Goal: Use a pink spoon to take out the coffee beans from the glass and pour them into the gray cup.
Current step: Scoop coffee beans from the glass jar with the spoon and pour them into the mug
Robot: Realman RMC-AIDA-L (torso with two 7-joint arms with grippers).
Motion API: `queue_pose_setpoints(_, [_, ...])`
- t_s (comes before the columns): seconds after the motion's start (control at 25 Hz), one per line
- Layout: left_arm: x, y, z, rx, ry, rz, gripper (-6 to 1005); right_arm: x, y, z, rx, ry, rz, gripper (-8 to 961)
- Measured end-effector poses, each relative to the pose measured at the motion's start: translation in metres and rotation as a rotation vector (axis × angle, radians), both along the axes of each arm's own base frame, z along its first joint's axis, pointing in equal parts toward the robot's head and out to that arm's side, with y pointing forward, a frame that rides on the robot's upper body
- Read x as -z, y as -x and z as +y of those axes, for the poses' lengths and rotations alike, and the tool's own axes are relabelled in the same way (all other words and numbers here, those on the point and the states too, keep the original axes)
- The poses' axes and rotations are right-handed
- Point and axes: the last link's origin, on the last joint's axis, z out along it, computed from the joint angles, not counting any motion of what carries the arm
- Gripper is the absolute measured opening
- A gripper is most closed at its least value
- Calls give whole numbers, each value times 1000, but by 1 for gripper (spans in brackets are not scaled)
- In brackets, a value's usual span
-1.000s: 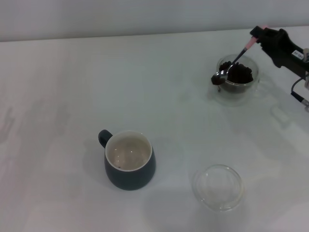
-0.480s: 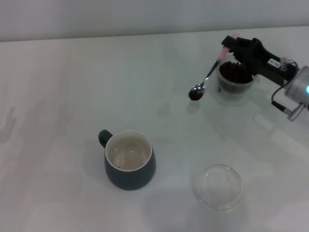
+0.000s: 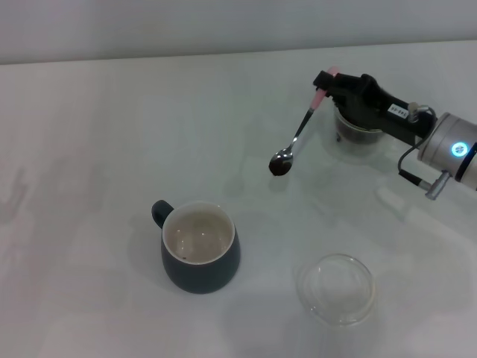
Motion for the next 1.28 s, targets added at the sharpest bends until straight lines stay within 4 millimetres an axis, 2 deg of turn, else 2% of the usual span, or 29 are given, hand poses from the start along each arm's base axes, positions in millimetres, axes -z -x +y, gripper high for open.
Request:
queue_pose_setpoints(0.48, [1,2,-1,-8,3,0,754,28,33,-2,-116,78,29,145])
queue_pose_setpoints(0.88, [1,1,0,-5,1,19,755,44,51,-10,-185,111,45,146])
queue_pose_setpoints(1.04, [3,1,0,-9,5,17,755,52,66,-11,-272,128,7,146])
queue_pose_setpoints(1.28, [3,2,-1,-10,5,18,755,54,72,-11,-361,102,-57,146])
